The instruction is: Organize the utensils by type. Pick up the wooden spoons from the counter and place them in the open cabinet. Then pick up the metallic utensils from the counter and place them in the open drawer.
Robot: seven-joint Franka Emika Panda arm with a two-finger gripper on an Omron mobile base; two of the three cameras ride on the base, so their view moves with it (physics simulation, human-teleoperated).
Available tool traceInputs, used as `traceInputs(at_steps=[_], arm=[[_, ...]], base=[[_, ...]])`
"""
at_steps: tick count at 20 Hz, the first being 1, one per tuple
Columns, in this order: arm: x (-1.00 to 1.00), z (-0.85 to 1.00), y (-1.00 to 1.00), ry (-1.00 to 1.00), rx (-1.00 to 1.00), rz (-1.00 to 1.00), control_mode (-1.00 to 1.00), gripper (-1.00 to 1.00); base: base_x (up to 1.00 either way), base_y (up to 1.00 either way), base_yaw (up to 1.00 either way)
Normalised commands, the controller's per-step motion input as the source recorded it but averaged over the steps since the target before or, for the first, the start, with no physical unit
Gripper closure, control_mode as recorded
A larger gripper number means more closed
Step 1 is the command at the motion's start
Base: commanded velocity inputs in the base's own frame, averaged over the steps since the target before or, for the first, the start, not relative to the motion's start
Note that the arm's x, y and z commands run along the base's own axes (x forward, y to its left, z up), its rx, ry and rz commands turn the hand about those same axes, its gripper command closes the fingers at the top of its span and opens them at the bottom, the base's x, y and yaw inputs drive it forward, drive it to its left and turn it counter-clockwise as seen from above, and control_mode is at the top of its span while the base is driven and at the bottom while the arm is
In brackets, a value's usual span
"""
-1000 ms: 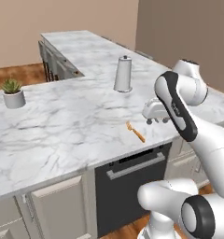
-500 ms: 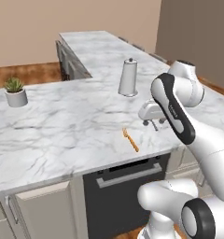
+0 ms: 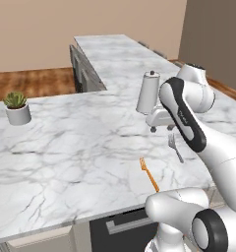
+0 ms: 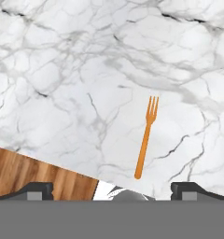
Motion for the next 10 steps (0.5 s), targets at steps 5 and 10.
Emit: traceInputs(at_steps=[5,10], arm=[[0.0,0.0,0.0,0.0,0.0,0.0,1.0,-1.0],[0.0,0.0,0.0,0.0,0.0,0.0,1.0,-1.0]], base=[[0.16,-0.07,0.05],[0.0,0.0,0.0]])
